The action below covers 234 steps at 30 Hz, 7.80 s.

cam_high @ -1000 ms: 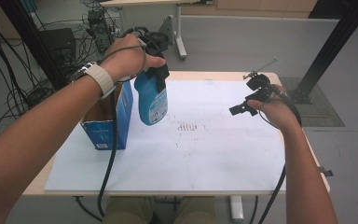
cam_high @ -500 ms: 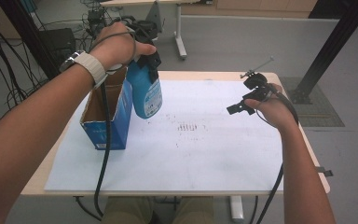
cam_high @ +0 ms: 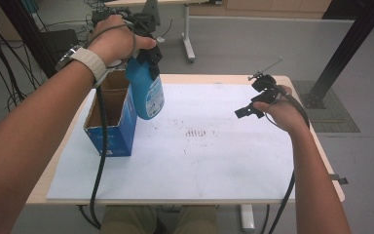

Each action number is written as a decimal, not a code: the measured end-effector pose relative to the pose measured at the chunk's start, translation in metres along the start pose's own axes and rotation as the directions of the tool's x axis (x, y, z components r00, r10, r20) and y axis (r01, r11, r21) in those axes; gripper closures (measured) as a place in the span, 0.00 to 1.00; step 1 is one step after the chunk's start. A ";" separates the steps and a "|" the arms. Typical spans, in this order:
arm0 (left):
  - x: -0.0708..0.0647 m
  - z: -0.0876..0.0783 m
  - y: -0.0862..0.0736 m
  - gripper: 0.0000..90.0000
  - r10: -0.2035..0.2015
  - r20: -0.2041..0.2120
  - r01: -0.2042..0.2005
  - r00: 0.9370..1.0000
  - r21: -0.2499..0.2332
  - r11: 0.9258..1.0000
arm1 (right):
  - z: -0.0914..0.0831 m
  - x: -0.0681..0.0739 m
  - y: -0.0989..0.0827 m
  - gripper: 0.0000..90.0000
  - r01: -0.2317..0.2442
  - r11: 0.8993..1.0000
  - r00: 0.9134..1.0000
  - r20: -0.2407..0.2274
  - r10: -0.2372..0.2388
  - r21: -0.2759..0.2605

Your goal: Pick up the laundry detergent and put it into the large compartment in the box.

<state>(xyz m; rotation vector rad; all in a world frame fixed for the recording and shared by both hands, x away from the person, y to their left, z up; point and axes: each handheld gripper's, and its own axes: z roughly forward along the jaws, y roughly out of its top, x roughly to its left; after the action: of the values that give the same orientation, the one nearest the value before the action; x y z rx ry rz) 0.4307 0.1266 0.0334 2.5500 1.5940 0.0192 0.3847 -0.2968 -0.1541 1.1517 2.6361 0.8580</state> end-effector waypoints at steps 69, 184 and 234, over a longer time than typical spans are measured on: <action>0.095 -0.025 -0.049 0.42 -0.348 -0.002 0.348 0.937 -0.048 0.936 | 0.017 -0.002 0.016 0.10 0.042 0.999 0.999 -0.031 -0.042 0.003; 0.122 0.115 -0.032 0.42 -0.354 -0.070 0.357 0.933 0.043 0.933 | 0.033 -0.006 0.007 0.10 0.007 1.000 0.999 -0.040 -0.007 0.019; 0.125 0.170 -0.029 0.41 -0.313 -0.074 0.319 0.947 0.086 0.944 | 0.035 -0.008 0.000 0.10 -0.009 1.000 0.999 -0.042 0.010 0.018</action>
<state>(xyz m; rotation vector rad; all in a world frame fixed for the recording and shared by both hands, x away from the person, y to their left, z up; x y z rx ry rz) 0.4733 0.2328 -0.1458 2.3462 2.0573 -0.0151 0.4020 -0.2869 -0.1834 1.1635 2.6791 0.8714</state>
